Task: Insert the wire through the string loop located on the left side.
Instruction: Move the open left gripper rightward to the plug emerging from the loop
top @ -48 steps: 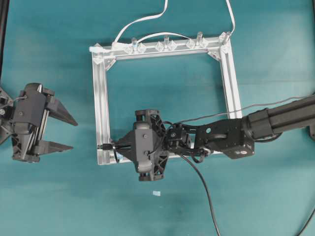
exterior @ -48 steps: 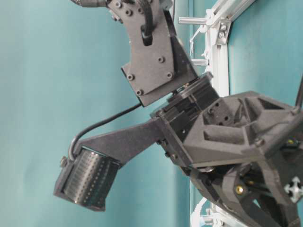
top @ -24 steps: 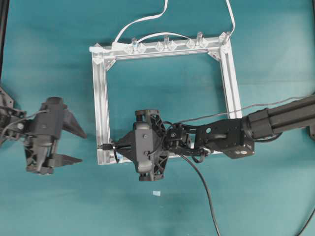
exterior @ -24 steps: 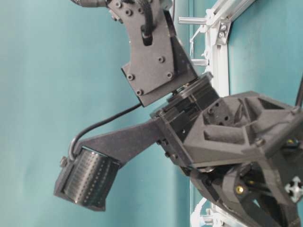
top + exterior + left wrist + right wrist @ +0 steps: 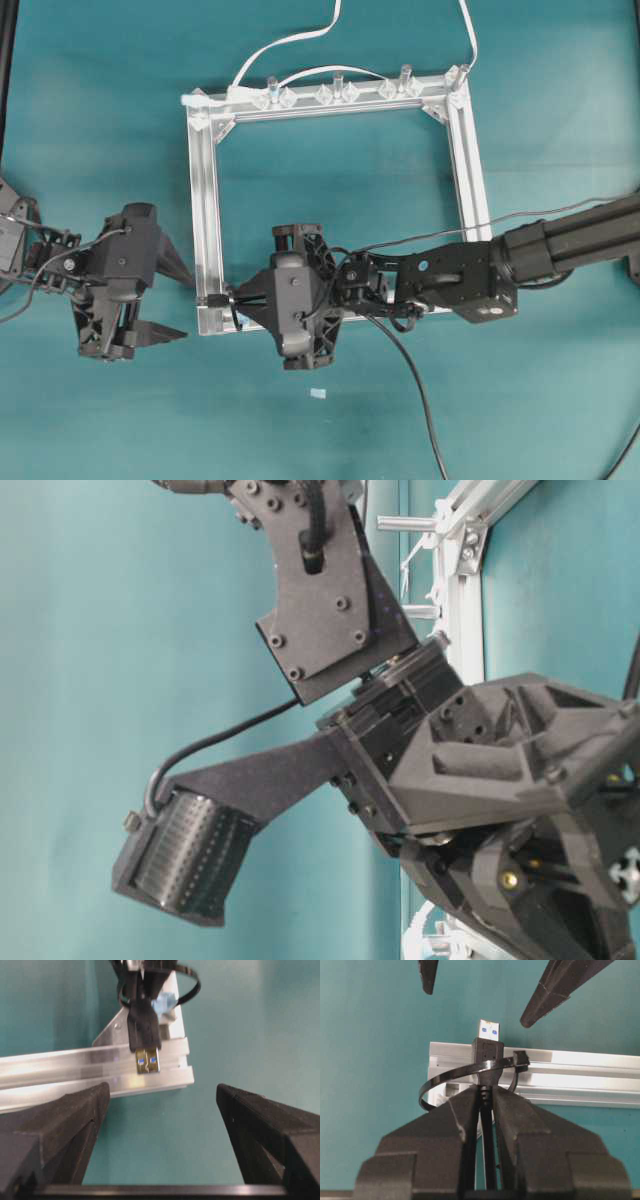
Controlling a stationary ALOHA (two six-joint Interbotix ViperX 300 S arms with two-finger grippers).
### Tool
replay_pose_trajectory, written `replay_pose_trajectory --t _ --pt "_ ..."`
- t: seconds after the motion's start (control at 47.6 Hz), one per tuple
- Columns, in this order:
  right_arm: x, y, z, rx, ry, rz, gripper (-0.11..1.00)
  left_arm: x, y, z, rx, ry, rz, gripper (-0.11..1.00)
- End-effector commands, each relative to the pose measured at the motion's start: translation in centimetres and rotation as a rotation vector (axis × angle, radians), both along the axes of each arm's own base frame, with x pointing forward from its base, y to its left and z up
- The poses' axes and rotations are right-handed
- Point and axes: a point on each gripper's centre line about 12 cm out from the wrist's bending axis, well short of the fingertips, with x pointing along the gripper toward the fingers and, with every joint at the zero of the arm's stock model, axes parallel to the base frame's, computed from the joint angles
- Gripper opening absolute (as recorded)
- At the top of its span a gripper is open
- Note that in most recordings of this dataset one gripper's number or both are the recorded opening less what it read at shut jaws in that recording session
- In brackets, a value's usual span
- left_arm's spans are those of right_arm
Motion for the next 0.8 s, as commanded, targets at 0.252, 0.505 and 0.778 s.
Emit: replay_pose_trajectory --t 0.252,0.505,0.778 --pt "0.6 0.1 2.0 0.001 -0.05 0.003 0.11 1.9 -0.1 1.6 -0.019 -0.055 0.017 0.91" --pt "0.6 0.0 1.9 0.001 -0.049 0.001 0.11 3.9 -0.6 0.1 -0.012 -0.038 0.019 0.91" --pt "0.6 0.1 1.9 0.001 -0.049 0.003 0.11 4.7 -0.6 -0.5 -0.009 -0.029 0.027 0.91"
